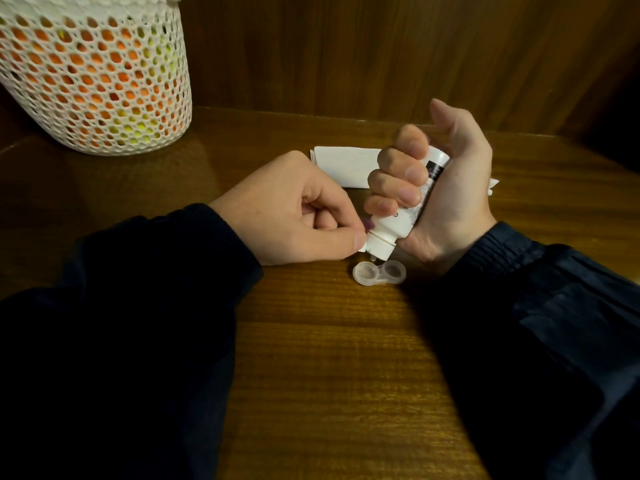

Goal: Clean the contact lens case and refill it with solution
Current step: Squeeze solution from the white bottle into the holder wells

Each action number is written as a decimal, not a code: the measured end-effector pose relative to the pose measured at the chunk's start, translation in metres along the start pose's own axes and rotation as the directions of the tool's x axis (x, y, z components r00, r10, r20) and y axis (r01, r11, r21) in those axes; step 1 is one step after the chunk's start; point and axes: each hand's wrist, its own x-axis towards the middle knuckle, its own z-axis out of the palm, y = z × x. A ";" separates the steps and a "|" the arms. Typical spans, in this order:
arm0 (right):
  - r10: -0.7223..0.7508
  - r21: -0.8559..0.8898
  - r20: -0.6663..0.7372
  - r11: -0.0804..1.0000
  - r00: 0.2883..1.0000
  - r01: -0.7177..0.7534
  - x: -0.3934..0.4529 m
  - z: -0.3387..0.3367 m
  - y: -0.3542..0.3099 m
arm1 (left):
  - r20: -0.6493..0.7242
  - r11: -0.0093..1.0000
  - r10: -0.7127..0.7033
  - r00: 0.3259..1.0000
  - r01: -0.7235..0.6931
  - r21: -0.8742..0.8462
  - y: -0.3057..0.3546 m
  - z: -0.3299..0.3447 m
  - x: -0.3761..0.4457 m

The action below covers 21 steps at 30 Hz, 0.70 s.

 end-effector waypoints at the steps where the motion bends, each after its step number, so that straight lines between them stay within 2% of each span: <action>1: 0.005 0.003 0.008 1.000 1.000 -0.005 0.000 0.000 0.000 | 0.000 1.000 0.002 1.000 -0.002 0.001 0.000 0.000 0.000; 14: -0.067 -0.016 -0.012 0.998 0.998 0.067 -0.008 -0.006 -0.018 | -0.037 0.999 0.030 0.999 -0.029 0.019 0.000 0.005 0.001; 21: -0.046 -0.029 -0.058 0.999 0.997 0.044 -0.010 -0.008 -0.018 | -0.027 0.999 0.037 0.999 -0.036 0.031 -0.001 0.008 0.002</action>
